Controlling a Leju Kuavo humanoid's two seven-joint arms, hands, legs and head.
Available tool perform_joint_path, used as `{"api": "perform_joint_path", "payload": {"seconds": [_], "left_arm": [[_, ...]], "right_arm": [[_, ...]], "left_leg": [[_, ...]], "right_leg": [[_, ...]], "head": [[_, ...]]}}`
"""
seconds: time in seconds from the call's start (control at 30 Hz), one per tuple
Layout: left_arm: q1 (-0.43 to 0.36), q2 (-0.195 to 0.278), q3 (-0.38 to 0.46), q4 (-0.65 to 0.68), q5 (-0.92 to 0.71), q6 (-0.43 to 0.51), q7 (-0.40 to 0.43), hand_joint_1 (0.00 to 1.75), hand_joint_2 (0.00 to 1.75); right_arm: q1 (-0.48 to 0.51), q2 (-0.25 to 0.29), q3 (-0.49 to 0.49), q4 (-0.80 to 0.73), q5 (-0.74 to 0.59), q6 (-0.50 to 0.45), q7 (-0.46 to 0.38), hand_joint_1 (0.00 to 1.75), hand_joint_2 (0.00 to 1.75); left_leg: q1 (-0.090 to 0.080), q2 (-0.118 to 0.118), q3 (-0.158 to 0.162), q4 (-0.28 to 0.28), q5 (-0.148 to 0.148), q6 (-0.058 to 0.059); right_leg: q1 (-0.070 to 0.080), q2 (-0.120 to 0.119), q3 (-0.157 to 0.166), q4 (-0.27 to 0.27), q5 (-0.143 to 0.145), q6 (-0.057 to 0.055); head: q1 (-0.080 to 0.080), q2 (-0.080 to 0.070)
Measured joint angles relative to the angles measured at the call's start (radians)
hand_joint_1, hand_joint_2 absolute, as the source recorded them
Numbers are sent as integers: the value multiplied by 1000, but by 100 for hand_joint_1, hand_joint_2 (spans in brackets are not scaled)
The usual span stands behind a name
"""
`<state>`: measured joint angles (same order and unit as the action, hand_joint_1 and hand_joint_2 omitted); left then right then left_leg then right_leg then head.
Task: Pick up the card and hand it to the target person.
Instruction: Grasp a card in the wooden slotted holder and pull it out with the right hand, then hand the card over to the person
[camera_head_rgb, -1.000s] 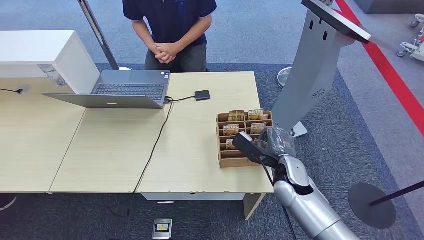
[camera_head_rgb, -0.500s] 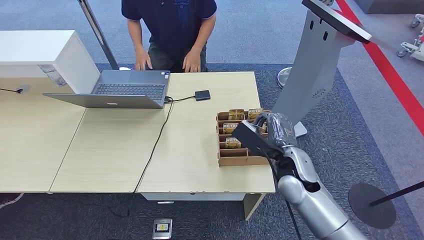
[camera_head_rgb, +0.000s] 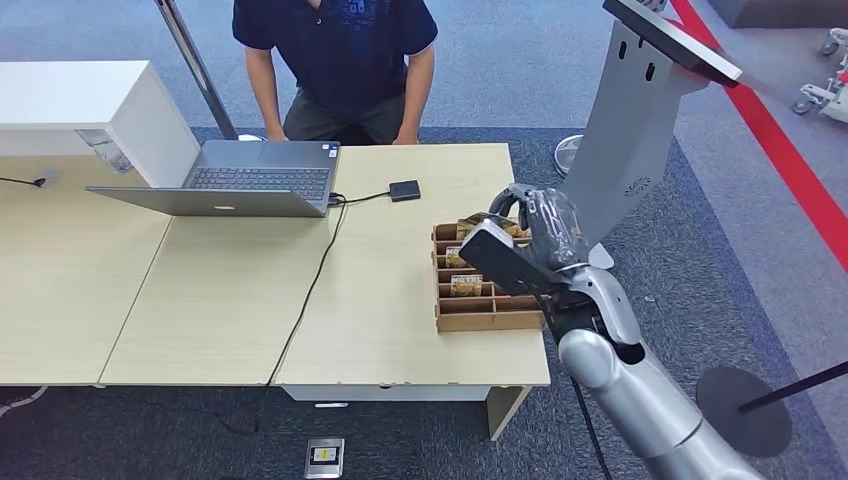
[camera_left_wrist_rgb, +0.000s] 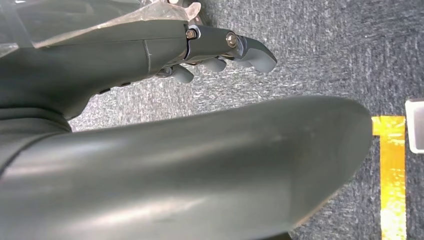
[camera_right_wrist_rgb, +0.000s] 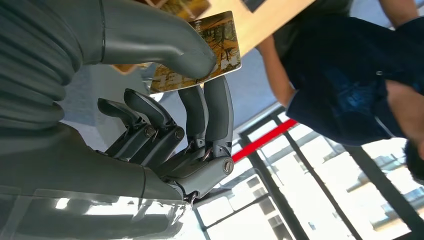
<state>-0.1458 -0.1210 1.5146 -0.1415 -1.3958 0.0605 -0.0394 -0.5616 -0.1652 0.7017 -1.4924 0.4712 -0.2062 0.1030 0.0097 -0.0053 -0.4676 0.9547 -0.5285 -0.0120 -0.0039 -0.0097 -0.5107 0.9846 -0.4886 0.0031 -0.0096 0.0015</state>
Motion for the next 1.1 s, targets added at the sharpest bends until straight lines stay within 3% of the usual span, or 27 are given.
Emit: {"api": "perform_joint_path", "payload": {"seconds": [0.27,0.4,0.73,1.1], "left_arm": [[-21,-6,-2,0,-44,-13,25,0,0],[-30,-10,-5,0,-61,-19,36,0,0],[-33,-23,-8,0,-80,-20,57,0,0],[-31,-30,-8,2,-82,-15,60,0,0]], "right_arm": [[-177,126,48,308,-9,-71,-178,175,175],[-271,211,69,511,-6,-104,-224,175,175],[-414,346,108,838,53,-150,-189,175,175],[-467,403,140,1001,78,-157,-146,175,175]], "left_leg": [[0,-1,-1,0,2,-1],[0,-1,-2,0,3,-1],[0,0,-2,0,3,-1],[0,0,-2,0,3,-2]], "right_leg": [[0,0,-1,1,1,-1],[0,0,-2,1,2,-1],[0,0,-3,1,2,-1],[0,0,-3,1,2,-1]], "head": [[0,0],[0,0],[0,0],[0,0]]}}
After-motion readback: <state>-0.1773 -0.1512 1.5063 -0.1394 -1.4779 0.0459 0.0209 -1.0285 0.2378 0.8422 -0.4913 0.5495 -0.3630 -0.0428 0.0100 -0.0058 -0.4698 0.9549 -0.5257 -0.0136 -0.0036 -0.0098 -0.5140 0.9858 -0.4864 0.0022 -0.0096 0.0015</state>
